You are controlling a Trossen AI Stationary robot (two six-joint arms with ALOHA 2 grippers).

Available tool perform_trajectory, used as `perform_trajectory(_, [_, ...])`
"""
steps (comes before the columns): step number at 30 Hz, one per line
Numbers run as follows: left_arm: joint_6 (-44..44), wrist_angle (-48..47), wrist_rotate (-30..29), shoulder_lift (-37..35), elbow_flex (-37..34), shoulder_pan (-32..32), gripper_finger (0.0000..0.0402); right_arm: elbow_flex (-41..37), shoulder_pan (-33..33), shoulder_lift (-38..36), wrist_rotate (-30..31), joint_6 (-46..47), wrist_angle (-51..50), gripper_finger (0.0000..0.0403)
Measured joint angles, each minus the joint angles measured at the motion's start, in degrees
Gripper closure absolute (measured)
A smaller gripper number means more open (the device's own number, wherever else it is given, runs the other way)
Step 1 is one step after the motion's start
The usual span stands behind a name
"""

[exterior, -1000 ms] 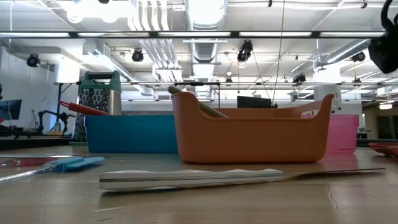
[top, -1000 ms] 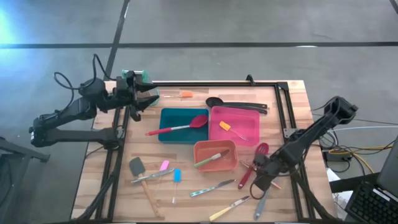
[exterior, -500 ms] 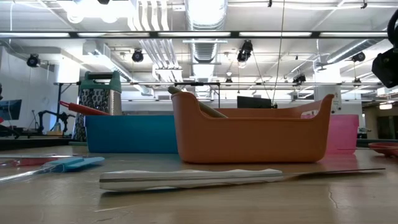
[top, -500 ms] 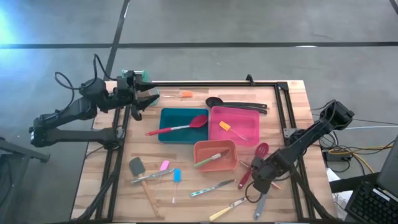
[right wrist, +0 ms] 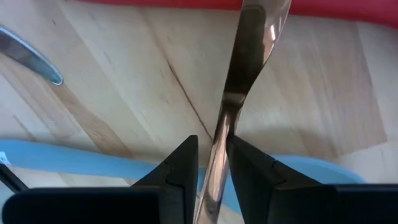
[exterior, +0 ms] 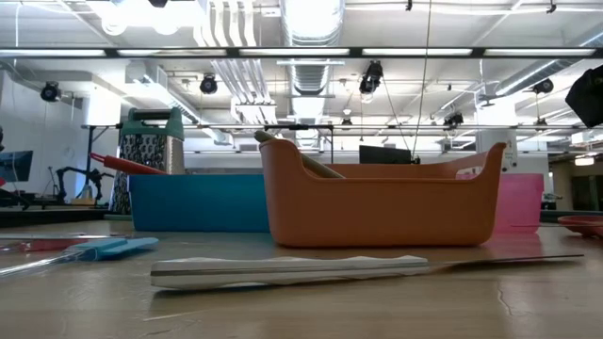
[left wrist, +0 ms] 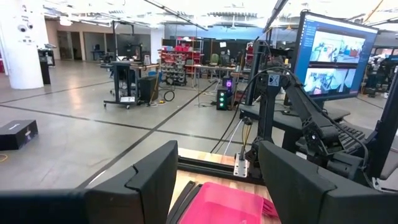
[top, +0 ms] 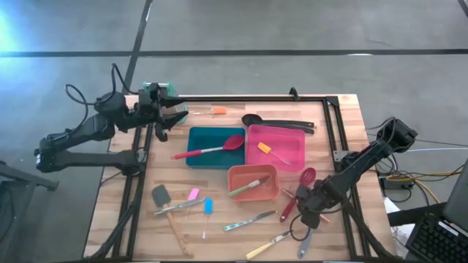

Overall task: Pick & Place Kitchen Items
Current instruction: Put the gold knife into the orange bin

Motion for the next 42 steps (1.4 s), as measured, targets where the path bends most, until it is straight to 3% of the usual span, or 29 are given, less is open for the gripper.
perform_trajectory(5, [-0.08,0.0,0.0,0.0,0.0,0.0,0.0172,4.16,0.0,0.42,0.98,-1.4,-5.66,0.0309])
perform_trajectory(8, [-0.2,0.02,0.0,0.09,0.0,0.0,0.0172,7.49,-0.06,0.65,4.63,-3.5,-12.81,0.0303])
perform_trajectory(12, [-0.15,0.04,0.0,0.34,0.0,0.0,0.0172,10.75,-0.03,0.43,7.47,-5.39,-13.42,0.0293])
perform_trajectory(30, [1.12,-0.01,-0.04,0.52,-0.31,-0.01,0.0172,2.2,-0.02,0.31,6.12,-2.14,-4.18,0.0202])
perform_trajectory(36, [1.29,0.0,-0.52,0.52,-0.31,0.0,0.0172,-0.27,-0.04,0.26,6.15,-2.49,-0.01,0.0226])
perform_trajectory(42, [1.29,-0.01,-0.63,0.52,-0.31,-0.02,0.0172,-1.32,-0.09,0.08,6.21,-0.17,1.22,0.0301])
